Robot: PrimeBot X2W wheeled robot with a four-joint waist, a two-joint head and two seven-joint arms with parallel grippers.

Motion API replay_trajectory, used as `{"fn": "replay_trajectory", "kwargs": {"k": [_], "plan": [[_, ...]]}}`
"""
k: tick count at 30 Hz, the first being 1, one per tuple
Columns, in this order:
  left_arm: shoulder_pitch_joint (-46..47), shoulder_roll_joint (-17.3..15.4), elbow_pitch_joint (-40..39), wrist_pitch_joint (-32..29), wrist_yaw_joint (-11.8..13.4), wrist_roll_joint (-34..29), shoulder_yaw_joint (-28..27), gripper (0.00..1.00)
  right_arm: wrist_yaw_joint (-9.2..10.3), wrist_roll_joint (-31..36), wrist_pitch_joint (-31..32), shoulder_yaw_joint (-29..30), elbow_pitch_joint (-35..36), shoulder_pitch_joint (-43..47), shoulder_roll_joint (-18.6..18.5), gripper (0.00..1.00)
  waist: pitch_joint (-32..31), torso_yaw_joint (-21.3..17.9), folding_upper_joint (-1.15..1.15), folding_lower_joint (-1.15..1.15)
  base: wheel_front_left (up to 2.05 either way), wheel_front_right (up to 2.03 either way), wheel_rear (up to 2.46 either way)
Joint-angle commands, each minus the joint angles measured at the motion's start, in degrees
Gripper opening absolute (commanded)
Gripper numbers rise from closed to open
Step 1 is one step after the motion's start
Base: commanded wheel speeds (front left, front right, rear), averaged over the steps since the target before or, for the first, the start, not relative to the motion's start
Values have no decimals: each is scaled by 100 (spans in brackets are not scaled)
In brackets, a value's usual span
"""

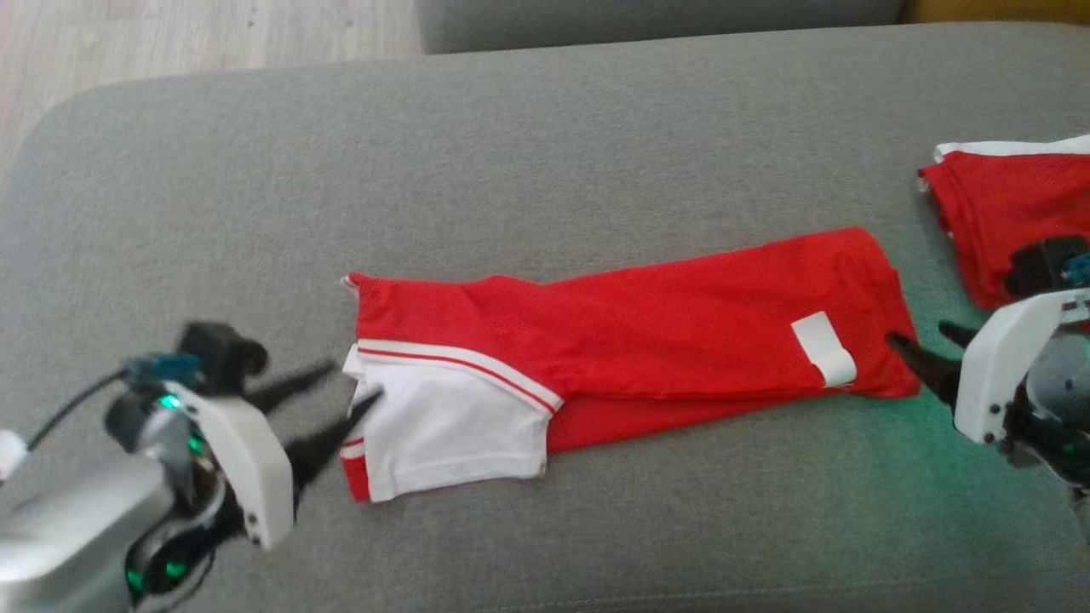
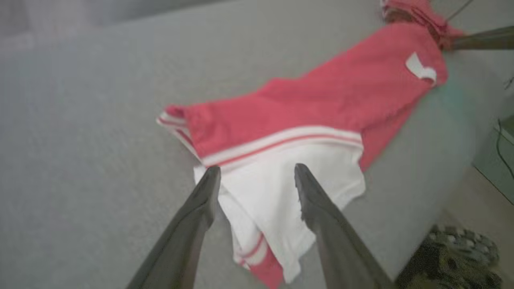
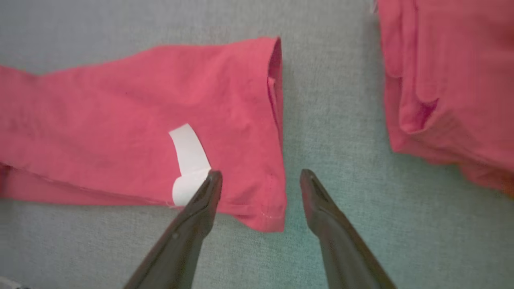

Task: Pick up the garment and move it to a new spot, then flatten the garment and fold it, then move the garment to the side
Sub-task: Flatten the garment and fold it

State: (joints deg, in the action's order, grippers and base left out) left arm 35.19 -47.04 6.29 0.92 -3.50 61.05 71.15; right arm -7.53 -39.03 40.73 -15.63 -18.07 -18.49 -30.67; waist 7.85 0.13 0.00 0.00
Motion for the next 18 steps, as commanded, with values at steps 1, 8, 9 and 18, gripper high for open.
{"fn": "replay_trajectory", "kwargs": {"k": [1, 8, 9, 18], "plan": [[199, -167, -9, 227, 153, -65, -428, 100, 4, 58, -157, 91, 237, -102, -45, 100, -77, -78, 0, 0, 0, 0, 0], [78, 367, 301, 1356, 1211, 113, -1541, 100, 4, 490, -1482, 464, 603, -250, 520, 100, -306, -238, 0, 0, 0, 0, 0], [10, 487, 300, 1388, 1335, 114, -1779, 100, 4, 582, -1733, 497, 654, -247, 610, 100, -332, -252, 0, 0, 0, 0, 0], [-1598, 2253, -466, 1406, 1501, -1645, -4812, 100, 4, 1392, -3792, 990, 772, 94, 1689, 100, -407, -285, 0, 0, 0, 0, 0]]}}
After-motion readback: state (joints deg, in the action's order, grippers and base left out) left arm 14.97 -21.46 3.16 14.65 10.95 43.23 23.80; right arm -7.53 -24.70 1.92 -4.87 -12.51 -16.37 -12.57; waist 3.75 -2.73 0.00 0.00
